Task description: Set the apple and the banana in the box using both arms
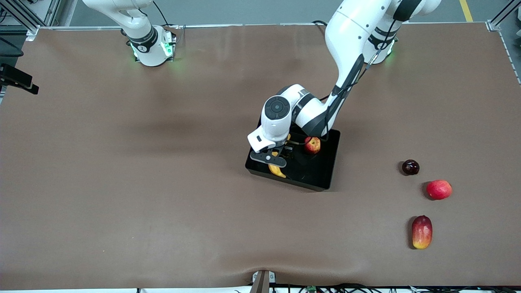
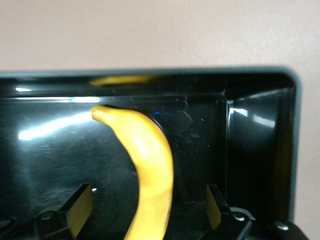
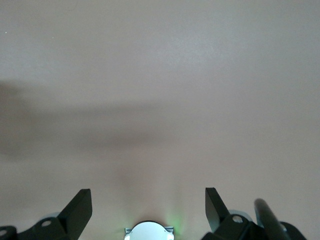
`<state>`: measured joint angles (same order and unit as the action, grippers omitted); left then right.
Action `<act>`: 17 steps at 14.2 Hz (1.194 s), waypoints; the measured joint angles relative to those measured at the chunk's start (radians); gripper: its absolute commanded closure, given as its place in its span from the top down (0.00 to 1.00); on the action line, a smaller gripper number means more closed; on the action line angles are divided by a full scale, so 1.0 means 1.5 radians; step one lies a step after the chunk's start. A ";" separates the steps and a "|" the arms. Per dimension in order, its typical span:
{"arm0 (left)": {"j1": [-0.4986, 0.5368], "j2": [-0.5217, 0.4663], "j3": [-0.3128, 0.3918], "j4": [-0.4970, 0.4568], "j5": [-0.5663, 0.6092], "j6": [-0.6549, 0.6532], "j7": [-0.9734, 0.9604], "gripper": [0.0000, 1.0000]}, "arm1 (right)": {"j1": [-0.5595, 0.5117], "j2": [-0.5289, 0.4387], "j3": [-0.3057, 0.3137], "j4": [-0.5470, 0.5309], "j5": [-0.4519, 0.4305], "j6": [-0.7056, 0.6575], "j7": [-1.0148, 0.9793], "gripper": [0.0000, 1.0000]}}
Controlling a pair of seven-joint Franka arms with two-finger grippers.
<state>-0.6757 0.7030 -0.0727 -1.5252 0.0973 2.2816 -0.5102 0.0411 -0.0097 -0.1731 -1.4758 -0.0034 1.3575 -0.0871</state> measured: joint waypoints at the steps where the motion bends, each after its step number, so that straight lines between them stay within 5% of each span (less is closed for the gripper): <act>1: 0.007 -0.020 0.003 0.006 0.000 -0.030 0.000 1.00 | 0.000 0.000 0.000 0.000 0.000 0.000 0.000 1.00; 13: 0.278 -0.300 0.007 0.022 0.000 -0.281 0.004 1.00 | 0.000 0.000 -0.001 -0.001 0.000 0.000 0.000 1.00; 17: 0.307 -0.377 0.007 0.020 0.000 -0.348 0.042 1.00 | 0.000 0.000 -0.001 -0.001 0.001 0.000 0.000 1.00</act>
<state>-0.2148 0.1370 -0.0624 -1.4946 0.0974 1.7589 -0.4467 0.0407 -0.0096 -0.1739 -1.4770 -0.0027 1.3573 -0.0871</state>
